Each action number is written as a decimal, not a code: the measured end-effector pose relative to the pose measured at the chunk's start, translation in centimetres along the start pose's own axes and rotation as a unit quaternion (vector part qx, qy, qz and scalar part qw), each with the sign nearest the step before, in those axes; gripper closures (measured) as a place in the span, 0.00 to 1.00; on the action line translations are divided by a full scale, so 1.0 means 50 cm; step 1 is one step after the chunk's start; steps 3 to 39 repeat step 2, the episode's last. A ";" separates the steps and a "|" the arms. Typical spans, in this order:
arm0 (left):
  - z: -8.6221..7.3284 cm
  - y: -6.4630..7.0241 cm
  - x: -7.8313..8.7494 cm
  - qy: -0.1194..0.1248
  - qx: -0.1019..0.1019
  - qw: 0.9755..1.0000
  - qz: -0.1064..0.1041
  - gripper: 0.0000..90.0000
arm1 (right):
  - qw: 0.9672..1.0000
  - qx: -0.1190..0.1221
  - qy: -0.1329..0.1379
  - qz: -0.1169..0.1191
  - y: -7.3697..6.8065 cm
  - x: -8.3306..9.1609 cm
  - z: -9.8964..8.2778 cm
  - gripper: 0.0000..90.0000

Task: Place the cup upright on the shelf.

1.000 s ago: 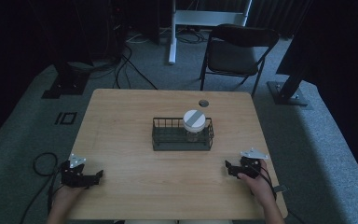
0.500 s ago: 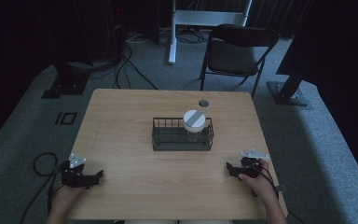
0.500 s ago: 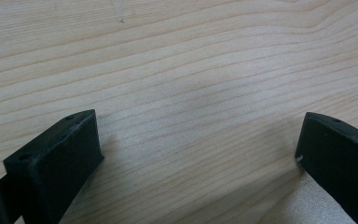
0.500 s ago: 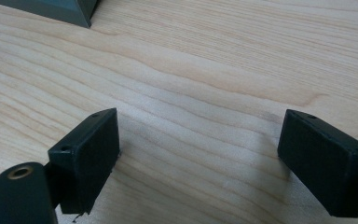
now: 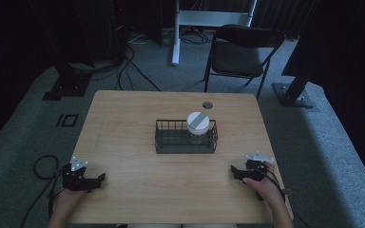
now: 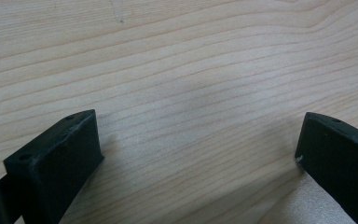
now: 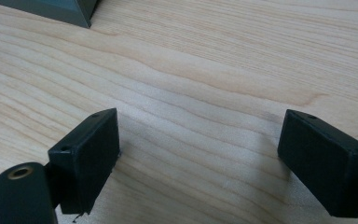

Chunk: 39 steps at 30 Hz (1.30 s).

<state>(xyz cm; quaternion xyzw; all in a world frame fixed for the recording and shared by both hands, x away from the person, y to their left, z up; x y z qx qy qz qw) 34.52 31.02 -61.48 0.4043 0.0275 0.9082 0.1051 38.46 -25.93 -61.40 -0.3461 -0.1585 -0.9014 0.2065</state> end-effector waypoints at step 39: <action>0.000 0.002 0.000 -0.001 -0.003 1.000 -0.003 0.00 | 1.000 0.000 0.000 0.000 0.000 0.000 0.000 0.14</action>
Point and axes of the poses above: each handheld gripper's, and its own axes: x roughly backward along the jaws, z roughly out of its top, y roughly to its right, the point moved 9 cm from there along -x, roughly forward along the jaws, and after that the axes turned 12 degrees about x, right-handed, at the moved point
